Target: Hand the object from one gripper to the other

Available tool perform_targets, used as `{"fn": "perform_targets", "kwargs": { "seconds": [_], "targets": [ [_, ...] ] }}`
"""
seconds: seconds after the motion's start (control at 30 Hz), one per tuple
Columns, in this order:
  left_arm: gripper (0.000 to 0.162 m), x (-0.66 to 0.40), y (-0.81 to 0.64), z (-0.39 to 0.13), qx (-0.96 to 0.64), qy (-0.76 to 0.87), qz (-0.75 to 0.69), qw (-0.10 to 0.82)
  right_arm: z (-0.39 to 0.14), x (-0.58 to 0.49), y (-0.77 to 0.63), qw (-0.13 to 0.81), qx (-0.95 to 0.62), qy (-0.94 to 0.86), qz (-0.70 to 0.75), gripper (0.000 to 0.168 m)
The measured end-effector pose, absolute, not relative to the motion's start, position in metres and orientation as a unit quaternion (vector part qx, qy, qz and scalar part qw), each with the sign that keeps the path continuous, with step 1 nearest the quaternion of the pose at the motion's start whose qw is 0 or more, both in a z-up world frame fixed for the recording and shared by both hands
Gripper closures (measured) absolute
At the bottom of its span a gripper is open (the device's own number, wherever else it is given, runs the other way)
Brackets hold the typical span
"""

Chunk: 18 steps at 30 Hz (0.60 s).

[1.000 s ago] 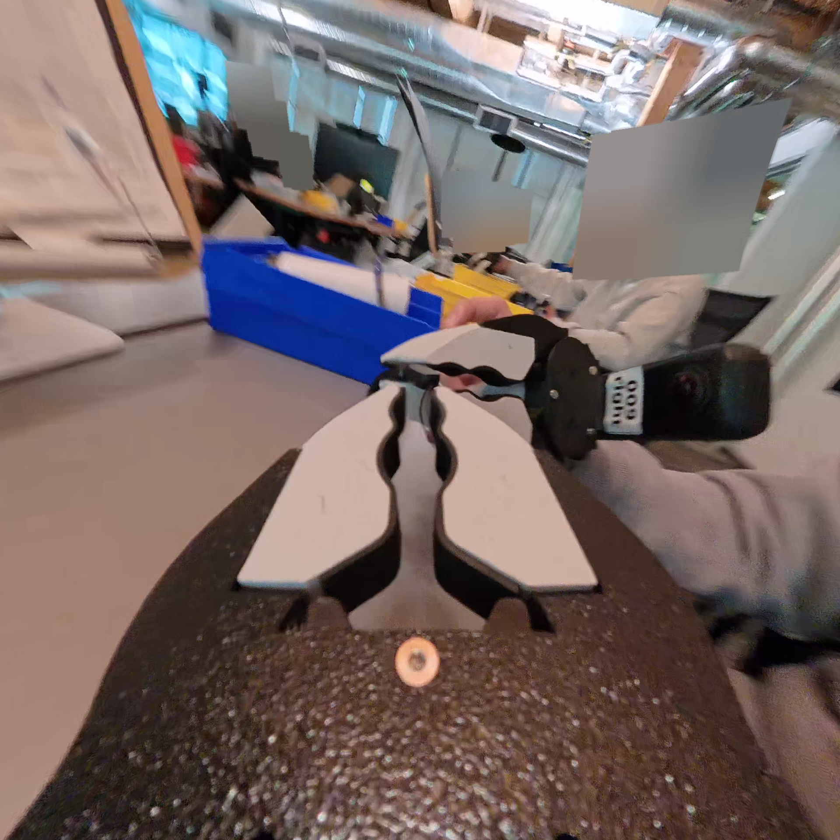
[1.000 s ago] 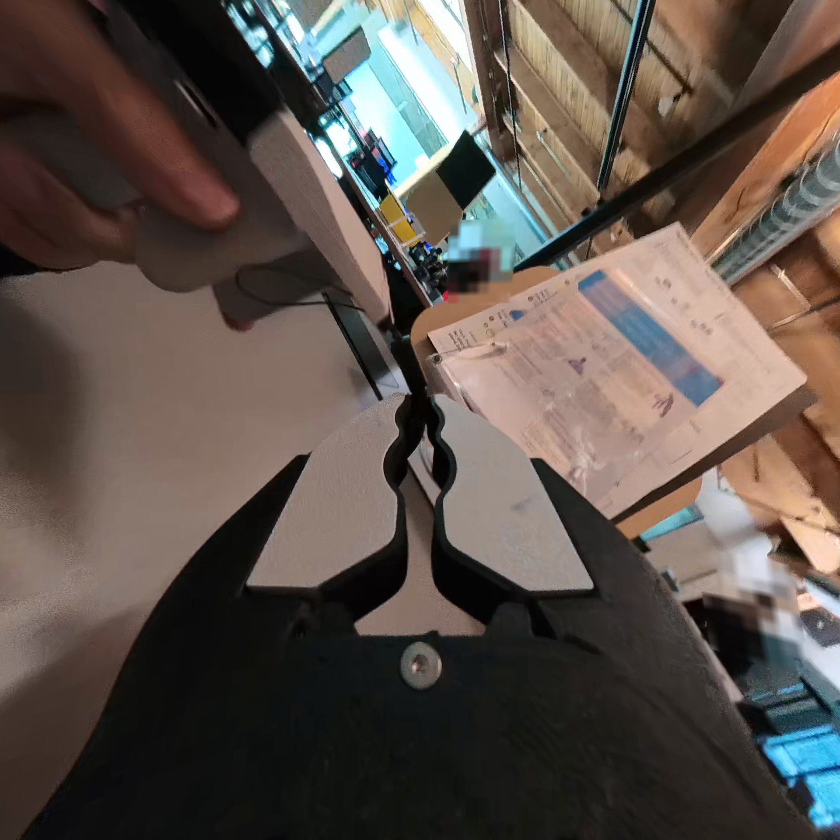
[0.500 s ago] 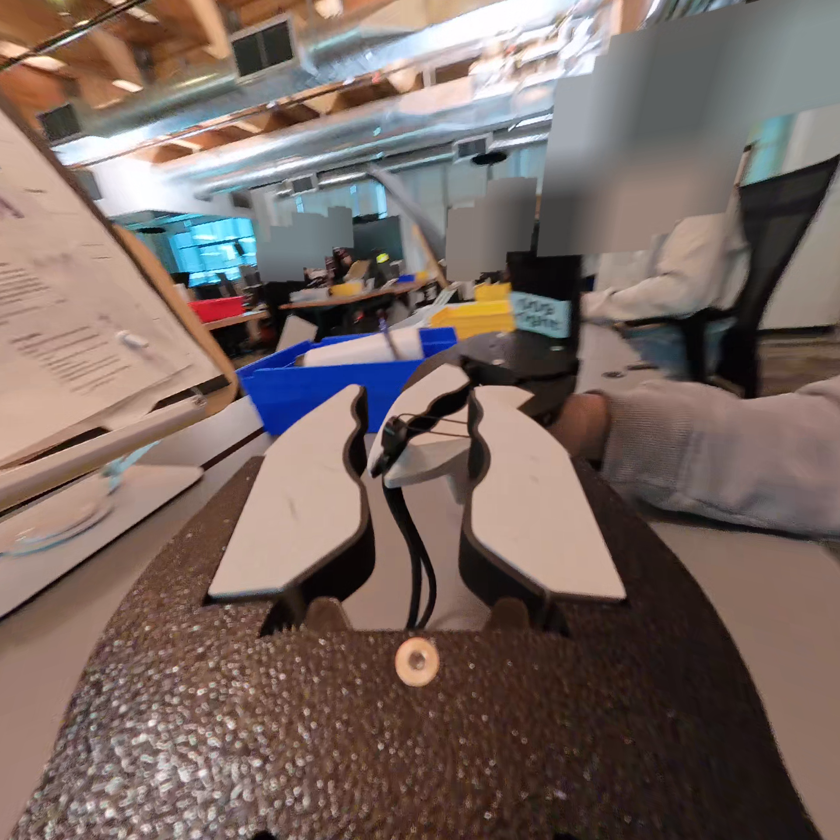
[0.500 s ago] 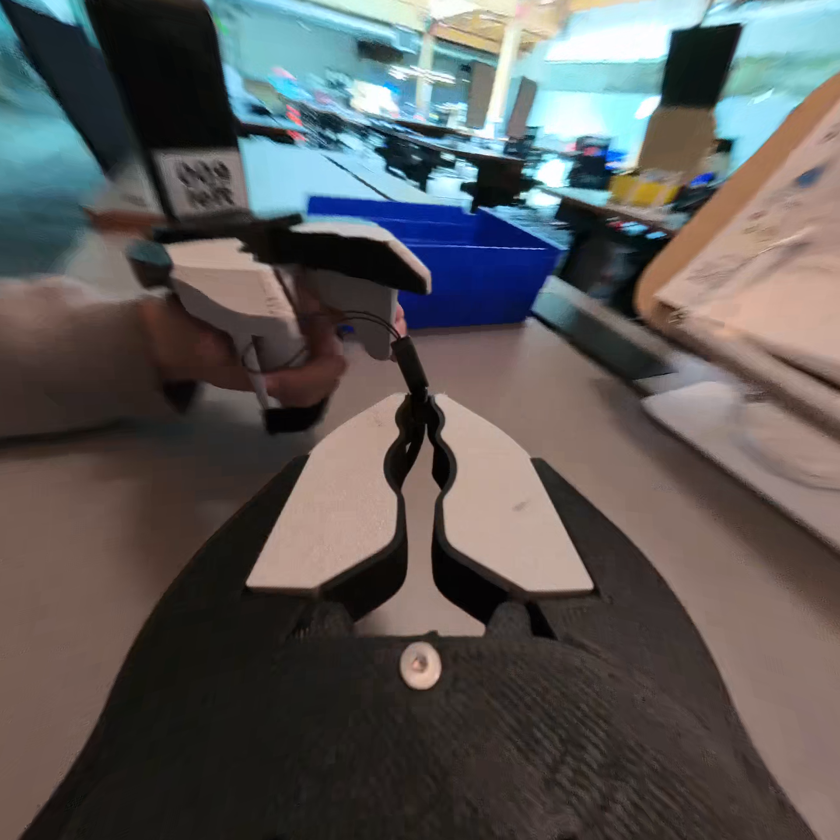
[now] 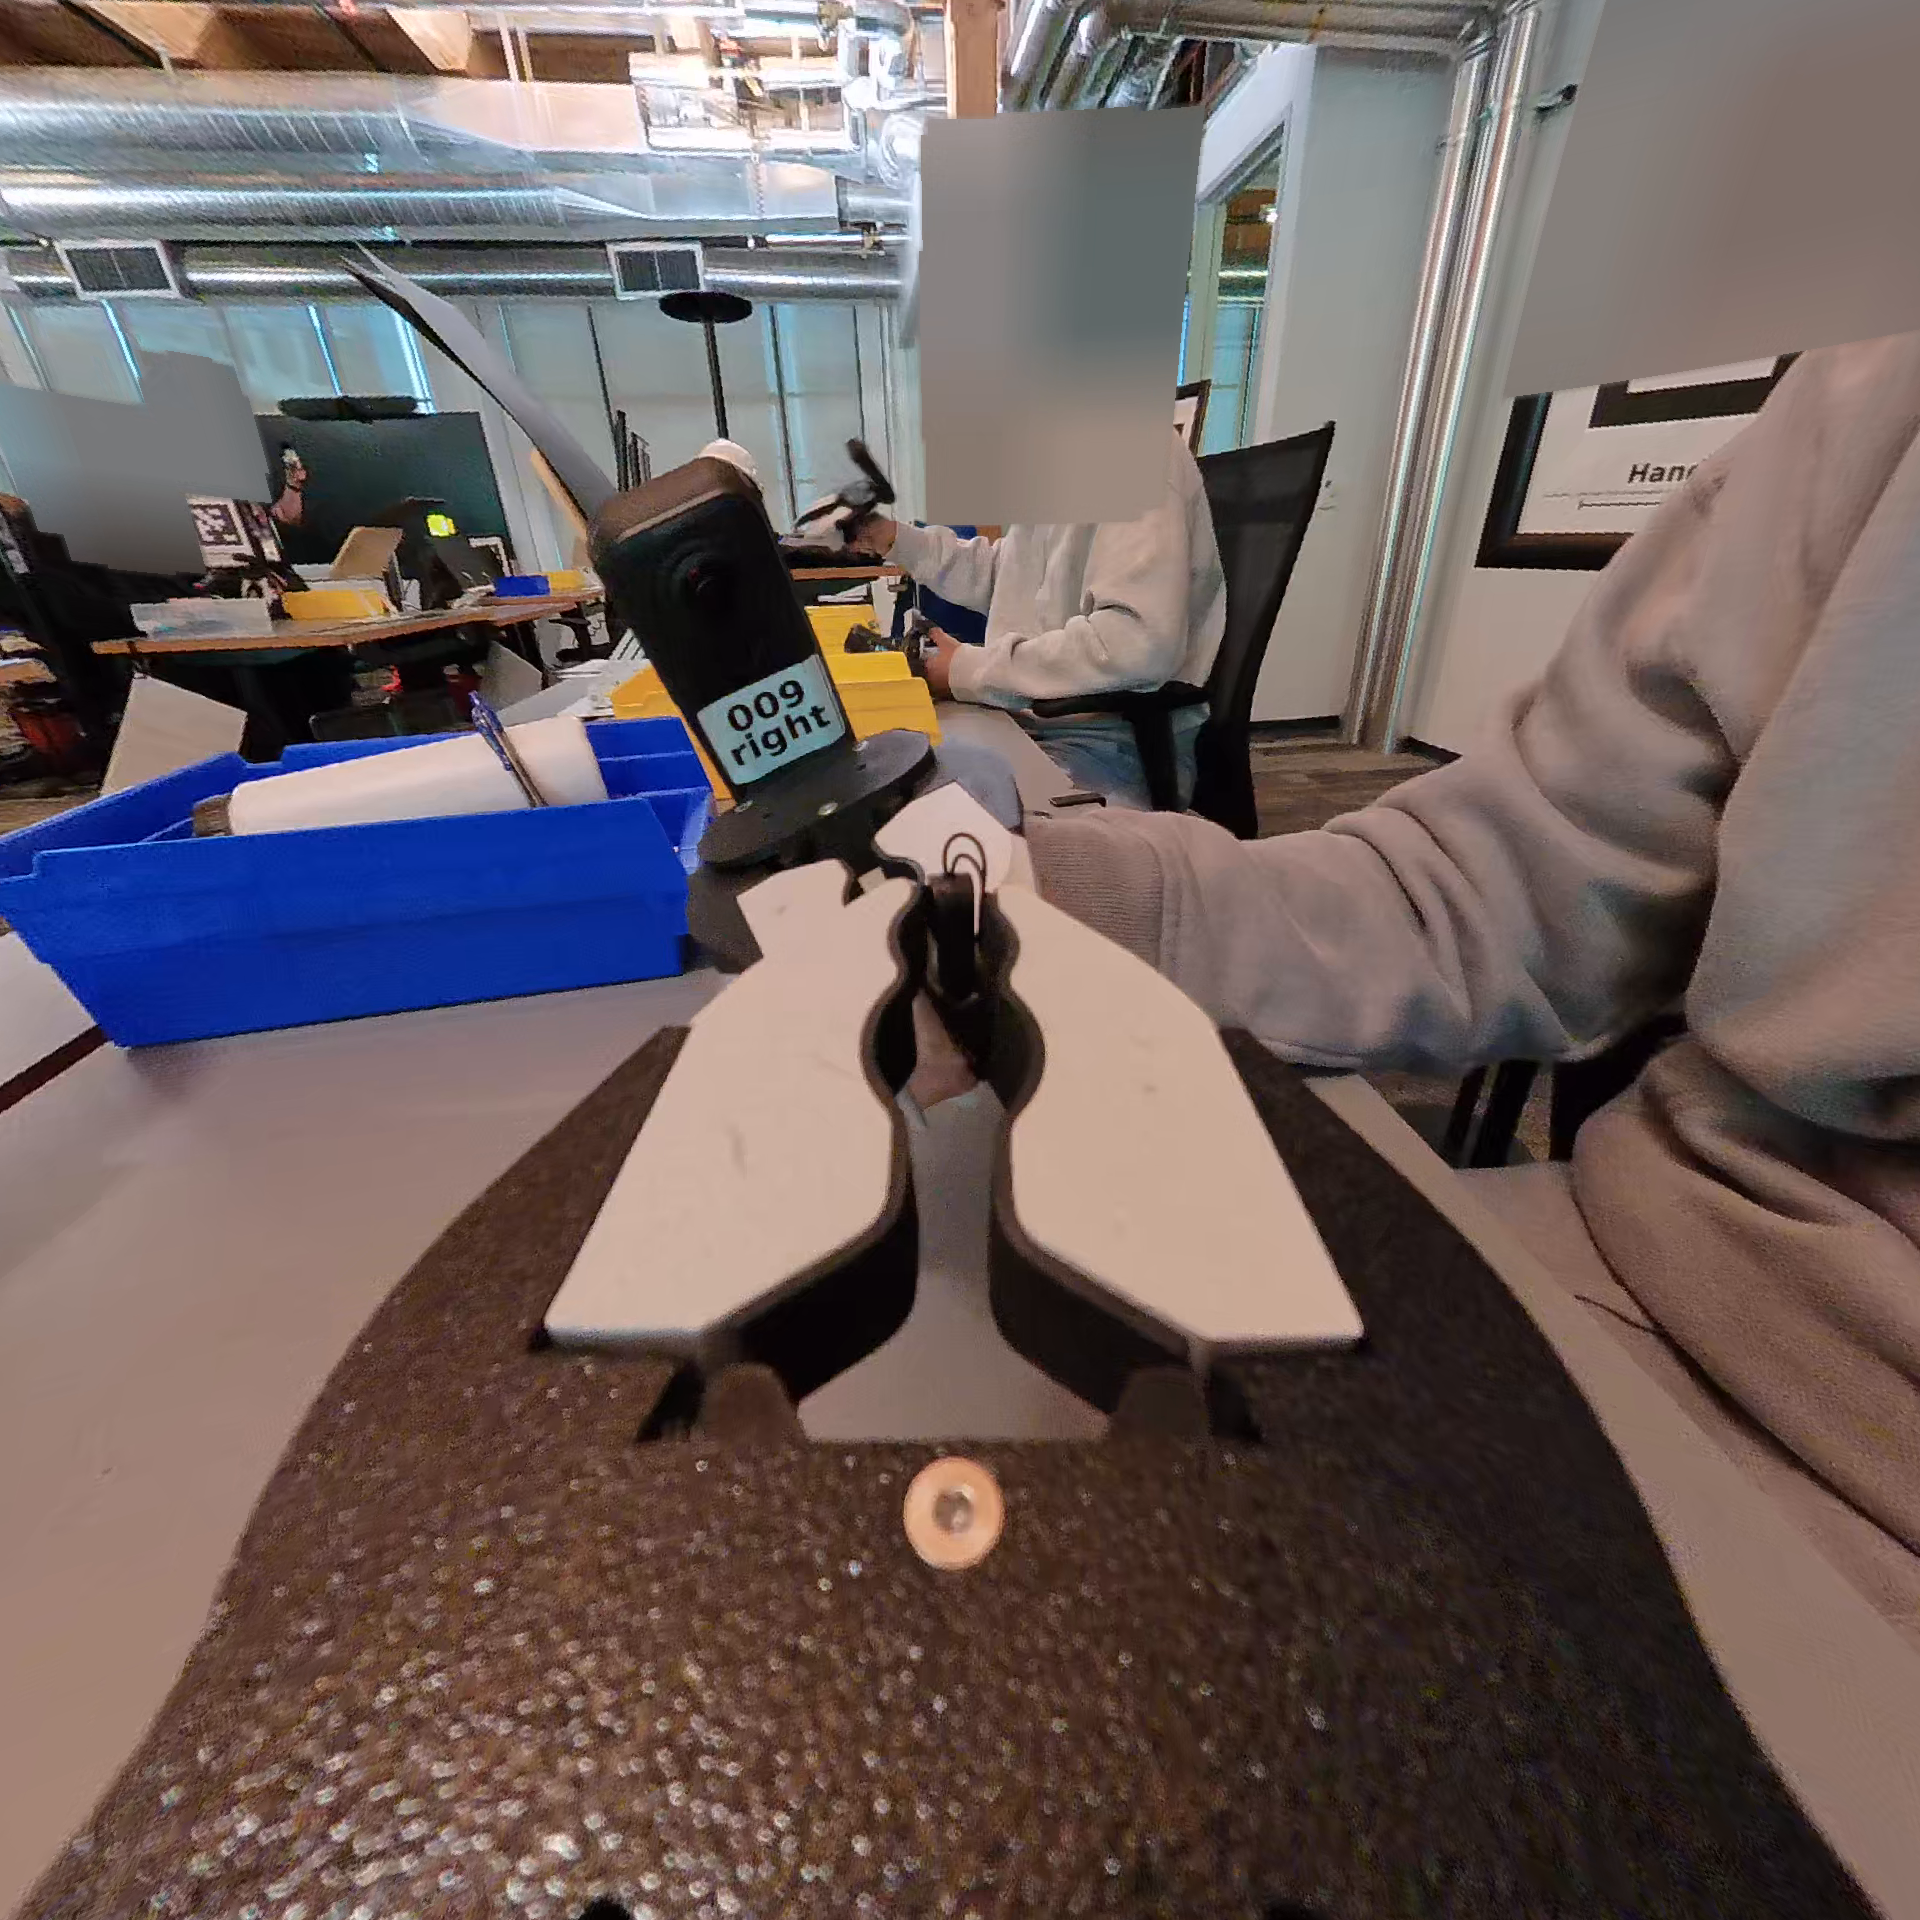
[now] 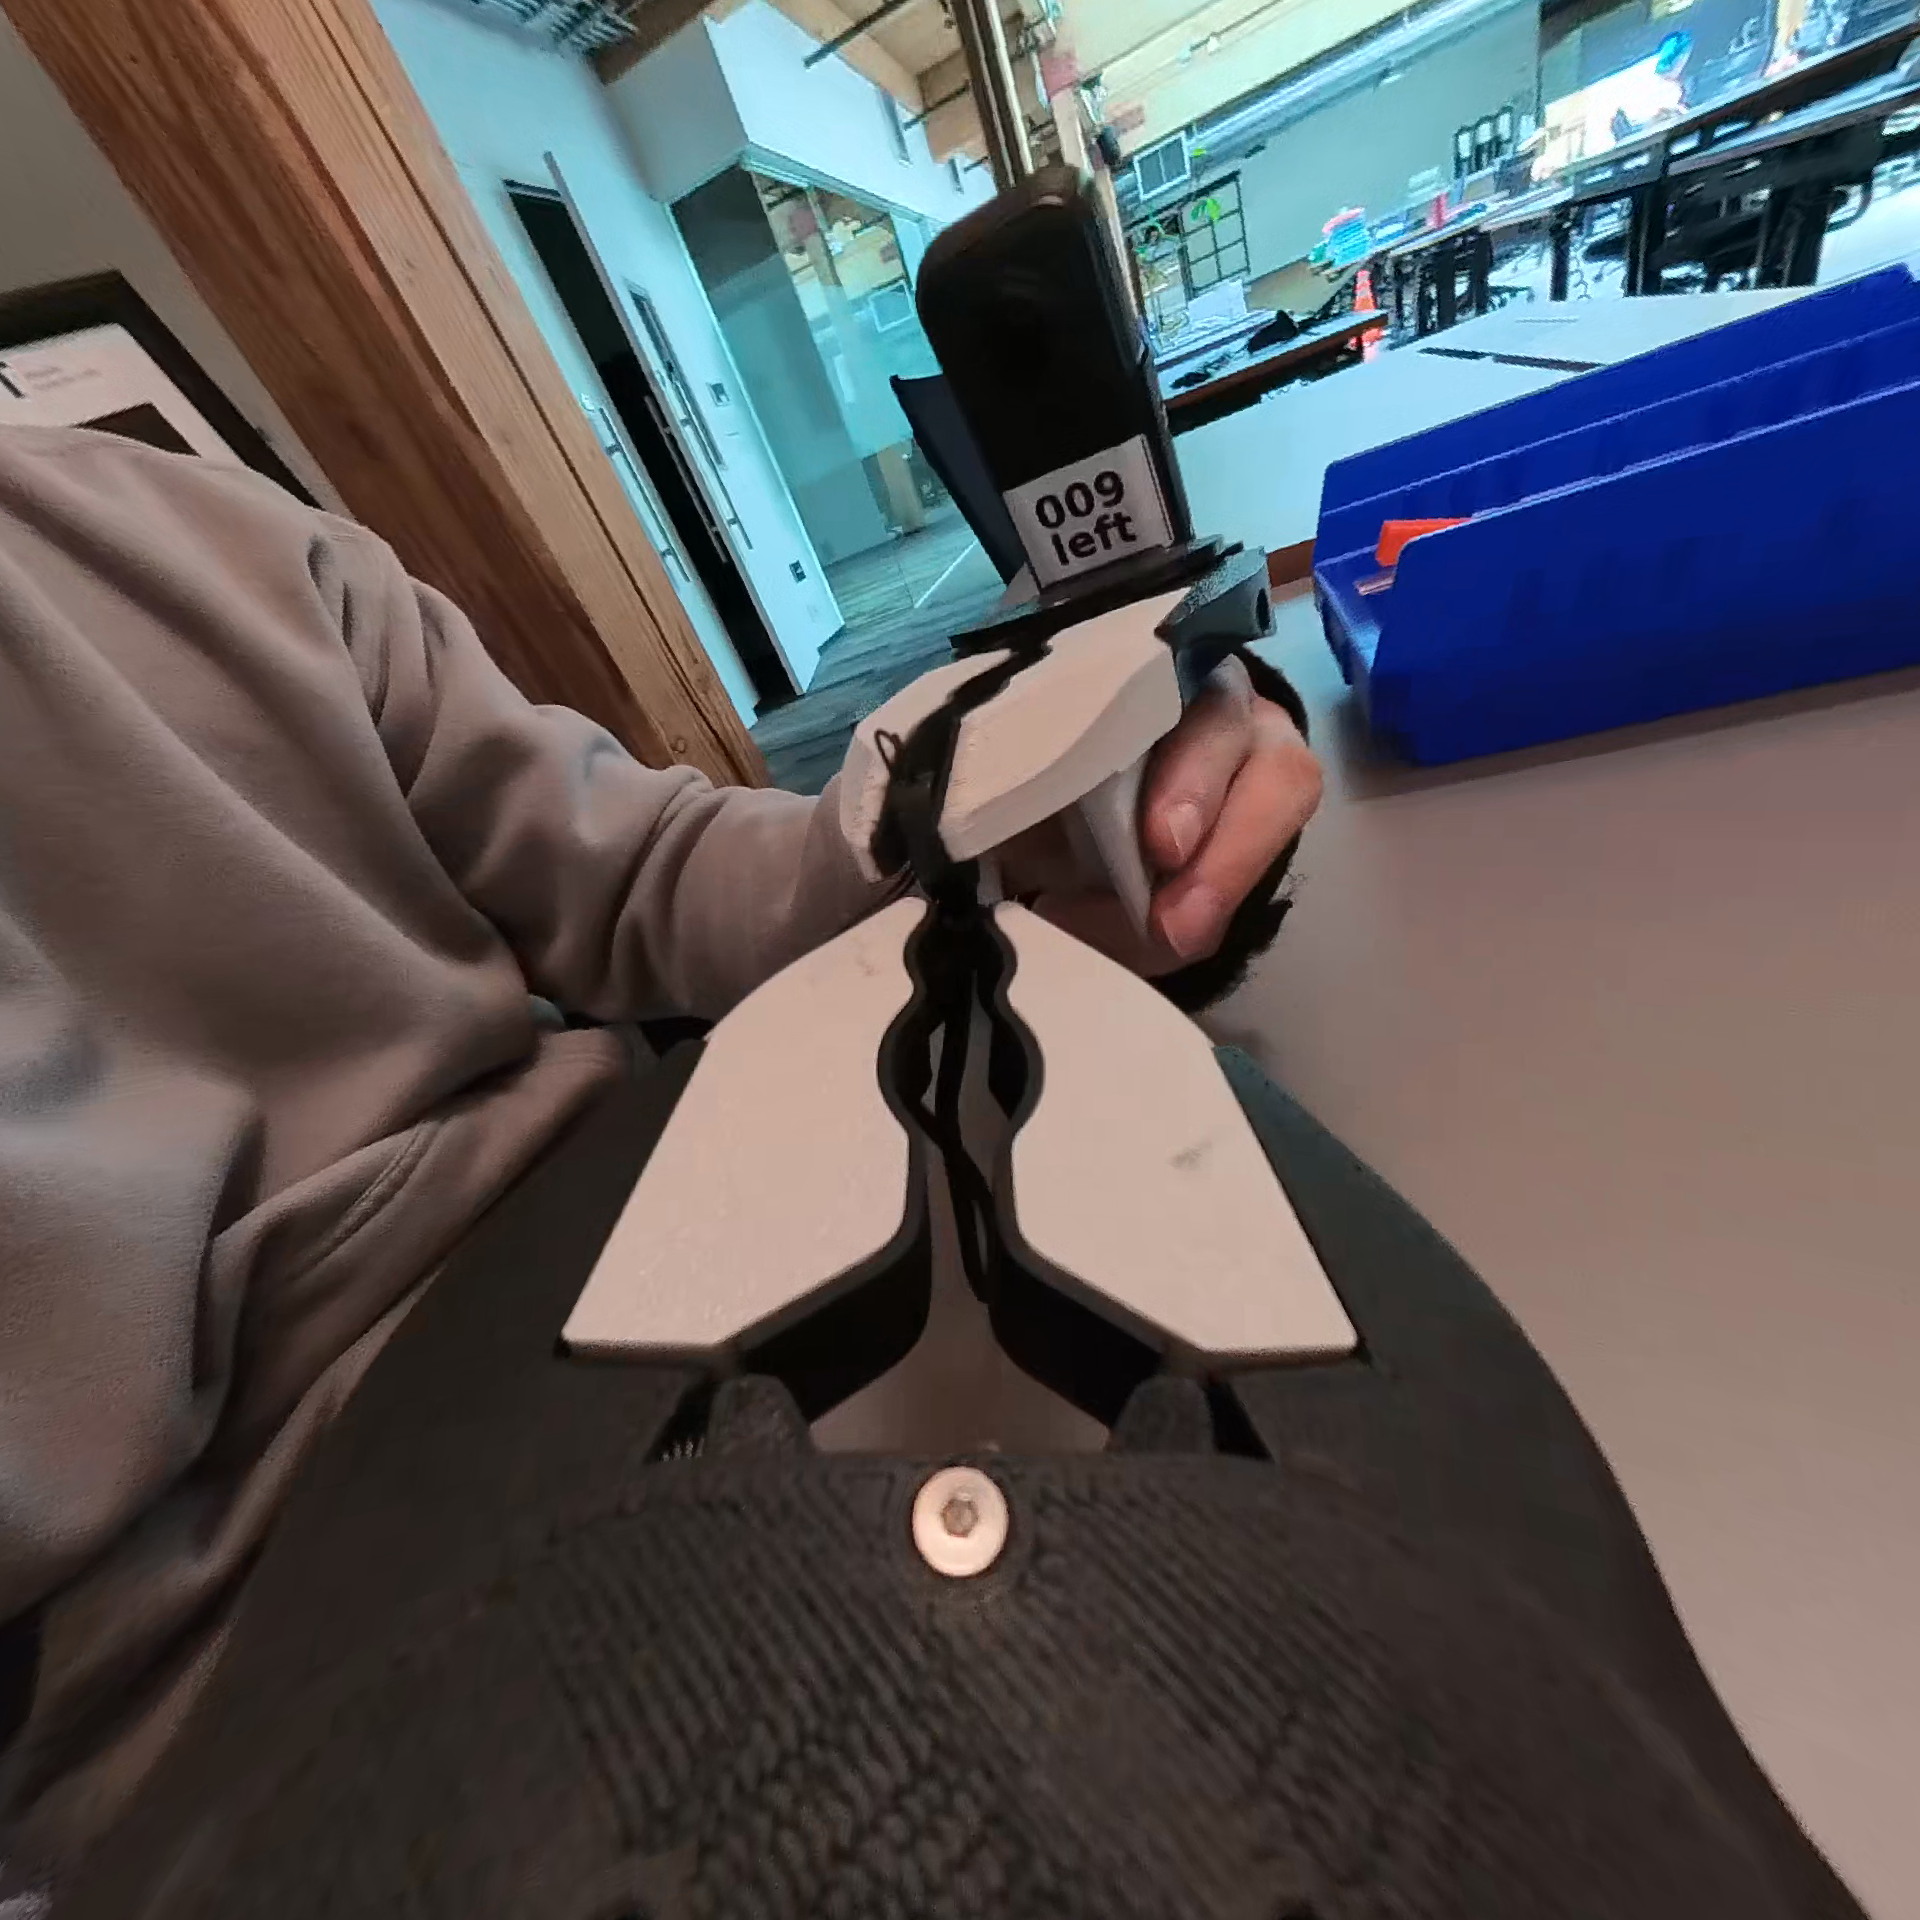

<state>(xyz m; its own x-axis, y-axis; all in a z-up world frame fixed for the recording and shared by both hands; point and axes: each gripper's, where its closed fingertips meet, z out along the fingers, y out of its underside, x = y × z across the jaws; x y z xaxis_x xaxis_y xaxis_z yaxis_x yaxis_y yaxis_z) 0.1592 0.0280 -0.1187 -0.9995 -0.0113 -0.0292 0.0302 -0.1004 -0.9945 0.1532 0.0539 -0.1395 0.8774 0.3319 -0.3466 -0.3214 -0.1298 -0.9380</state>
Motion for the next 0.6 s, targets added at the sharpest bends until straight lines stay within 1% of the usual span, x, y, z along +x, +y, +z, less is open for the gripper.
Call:
{"fn": "perform_targets", "kwargs": {
  "seconds": [0.07,0.1,0.2,0.23,0.3,0.33,0.37,0.43,0.5,0.6],
  "targets": [
    [0.154,0.165,0.028,-0.119,-0.007,0.675,-0.737,0.022,-0.139,0.161,0.055,0.669,-0.709,0.006,0.224,0.162],
    [0.155,0.172,0.028,-0.118,-0.024,0.674,-0.737,0.036,-0.139,0.171,0.056,0.681,-0.709,0.019,0.182,0.16],
    [0.154,0.194,0.036,-0.114,-0.081,0.666,-0.736,0.09,-0.138,0.203,0.058,0.696,-0.717,0.043,0.006,0.131],
    [0.155,0.202,0.04,-0.112,-0.104,0.659,-0.737,0.105,-0.133,0.21,0.057,0.702,-0.709,0.044,-0.048,0.127],
    [0.154,0.215,0.045,-0.109,-0.148,0.638,-0.745,0.124,-0.122,0.215,0.058,0.72,-0.683,0.04,-0.119,0.127],
    [0.154,0.221,0.048,-0.108,-0.174,0.628,-0.748,0.129,-0.118,0.219,0.057,0.723,-0.673,0.047,-0.149,0.13],
    [0.154,0.226,0.049,-0.109,-0.196,0.619,-0.75,0.127,-0.118,0.224,0.057,0.719,-0.67,0.053,-0.179,0.133],
    [0.154,0.231,0.051,-0.11,-0.221,0.603,-0.757,0.119,-0.121,0.227,0.058,0.702,-0.674,0.047,-0.225,0.134],
    [0.154,0.234,0.052,-0.11,-0.233,0.597,-0.758,0.124,-0.124,0.231,0.059,0.687,-0.677,0.048,-0.26,0.139],
    [0.154,0.234,0.051,-0.109,-0.231,0.595,-0.758,0.131,-0.131,0.234,0.063,0.671,-0.687,0.054,-0.274,0.143]
  ]
}}
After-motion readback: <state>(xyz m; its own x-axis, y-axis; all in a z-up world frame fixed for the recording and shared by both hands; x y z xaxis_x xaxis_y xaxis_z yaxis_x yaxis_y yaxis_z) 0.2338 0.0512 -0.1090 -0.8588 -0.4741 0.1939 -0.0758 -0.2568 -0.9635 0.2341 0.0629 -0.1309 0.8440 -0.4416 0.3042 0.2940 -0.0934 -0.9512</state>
